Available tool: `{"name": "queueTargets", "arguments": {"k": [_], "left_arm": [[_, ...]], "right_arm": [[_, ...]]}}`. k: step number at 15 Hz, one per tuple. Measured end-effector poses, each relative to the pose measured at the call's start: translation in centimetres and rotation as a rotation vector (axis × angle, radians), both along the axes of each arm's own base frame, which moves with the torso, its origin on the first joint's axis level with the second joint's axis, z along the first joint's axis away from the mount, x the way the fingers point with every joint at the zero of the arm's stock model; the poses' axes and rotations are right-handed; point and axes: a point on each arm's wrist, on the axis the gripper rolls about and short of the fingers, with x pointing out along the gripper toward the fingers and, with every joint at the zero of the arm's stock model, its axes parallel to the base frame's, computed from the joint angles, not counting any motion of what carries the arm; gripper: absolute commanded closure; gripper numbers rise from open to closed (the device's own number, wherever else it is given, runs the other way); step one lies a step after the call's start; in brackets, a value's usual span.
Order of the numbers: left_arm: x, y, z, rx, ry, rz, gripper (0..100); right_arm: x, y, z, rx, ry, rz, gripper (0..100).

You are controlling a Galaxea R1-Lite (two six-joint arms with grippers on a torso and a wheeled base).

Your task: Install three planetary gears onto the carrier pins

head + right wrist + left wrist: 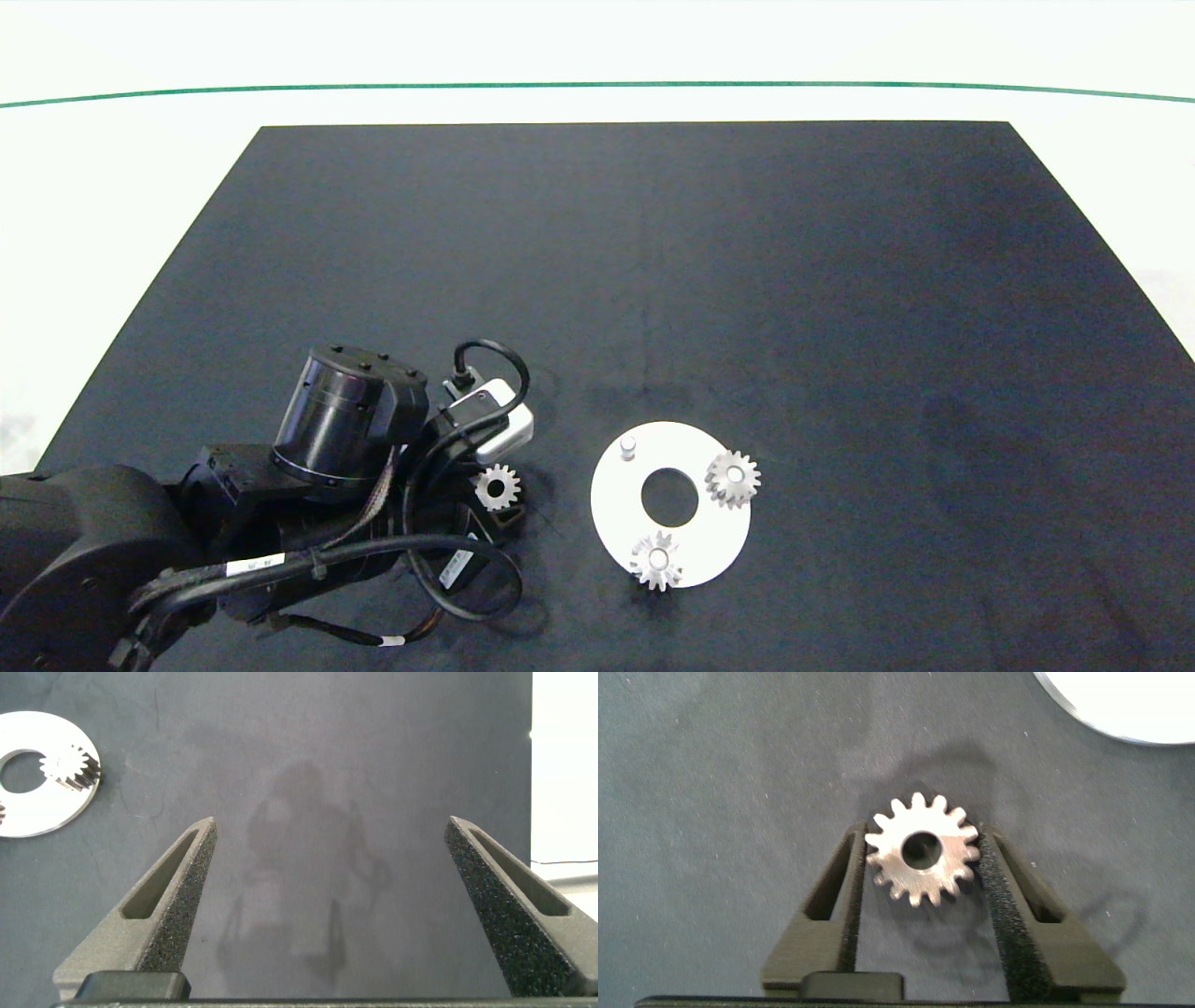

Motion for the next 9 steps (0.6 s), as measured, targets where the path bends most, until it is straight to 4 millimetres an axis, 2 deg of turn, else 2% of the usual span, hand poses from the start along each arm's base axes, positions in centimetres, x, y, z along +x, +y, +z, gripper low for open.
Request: {"name": "queueTargets", "arguments": {"k": [9], "left_arm": [[0.01,-0.03,-0.31,0.011,0.005,-0.005,77]], "right_arm": [[0.03,0.02,0.03,0.000,0.000,-0.001,0]]}}
